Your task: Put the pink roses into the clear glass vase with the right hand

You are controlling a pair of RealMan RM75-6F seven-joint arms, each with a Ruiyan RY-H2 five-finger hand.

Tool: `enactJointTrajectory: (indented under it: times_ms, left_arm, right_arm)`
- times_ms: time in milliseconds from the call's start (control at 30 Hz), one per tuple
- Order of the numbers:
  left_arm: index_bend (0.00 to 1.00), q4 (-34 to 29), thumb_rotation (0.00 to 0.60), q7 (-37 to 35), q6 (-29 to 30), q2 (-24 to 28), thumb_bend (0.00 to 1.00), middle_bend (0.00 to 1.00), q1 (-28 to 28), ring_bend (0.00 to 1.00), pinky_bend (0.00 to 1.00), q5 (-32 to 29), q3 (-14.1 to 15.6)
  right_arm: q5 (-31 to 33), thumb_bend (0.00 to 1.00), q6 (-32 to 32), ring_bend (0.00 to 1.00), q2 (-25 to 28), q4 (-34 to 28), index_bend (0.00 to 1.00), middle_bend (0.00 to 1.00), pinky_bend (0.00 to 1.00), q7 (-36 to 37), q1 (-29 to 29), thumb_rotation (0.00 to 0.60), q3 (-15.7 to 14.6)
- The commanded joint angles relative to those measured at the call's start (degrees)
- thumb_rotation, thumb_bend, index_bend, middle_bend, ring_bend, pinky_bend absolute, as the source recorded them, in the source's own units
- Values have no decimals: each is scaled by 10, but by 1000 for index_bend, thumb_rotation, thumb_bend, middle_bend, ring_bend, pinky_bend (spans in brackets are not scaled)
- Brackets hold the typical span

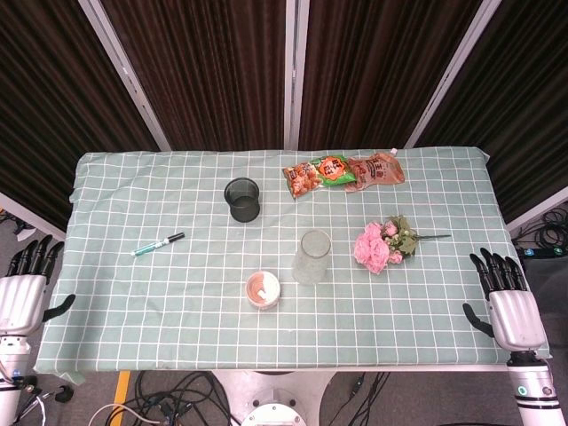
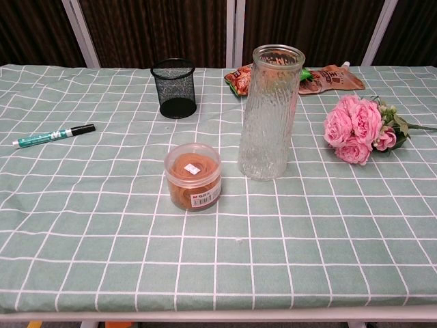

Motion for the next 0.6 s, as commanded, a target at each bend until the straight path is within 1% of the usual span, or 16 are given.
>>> enactJointTrajectory:
  times_ms: [33, 233, 367, 500, 600]
  left_arm:
    - [101, 7, 600, -5, -1, -2, 190, 8, 2, 0, 126, 1, 3]
    - [101, 14, 600, -15, 4, -10, 190, 8, 3, 0, 126, 13, 8]
    - [101, 13, 600, -14, 6, -9, 190, 8, 3, 0, 126, 21, 11]
    - [102, 10, 600, -20, 5, -7, 190, 8, 2, 0, 126, 24, 12]
    - [103, 14, 600, -25, 8, -7, 190, 8, 4, 0, 126, 28, 13]
  right_arm:
    - [8, 210, -11, 0, 0, 2, 0, 0, 0, 3, 3, 600, 1]
    - [20, 210, -27, 0, 14, -9, 0, 0, 0, 5, 15, 600, 12]
    - [43, 211, -58, 0, 27, -15, 0, 0, 0, -1, 30, 600, 22]
    - [80, 208, -126, 0, 39, -8, 0, 0, 0, 18, 62, 600, 35]
    - [106, 180, -185, 0, 42, 16, 0, 0, 0, 14, 95, 600, 47]
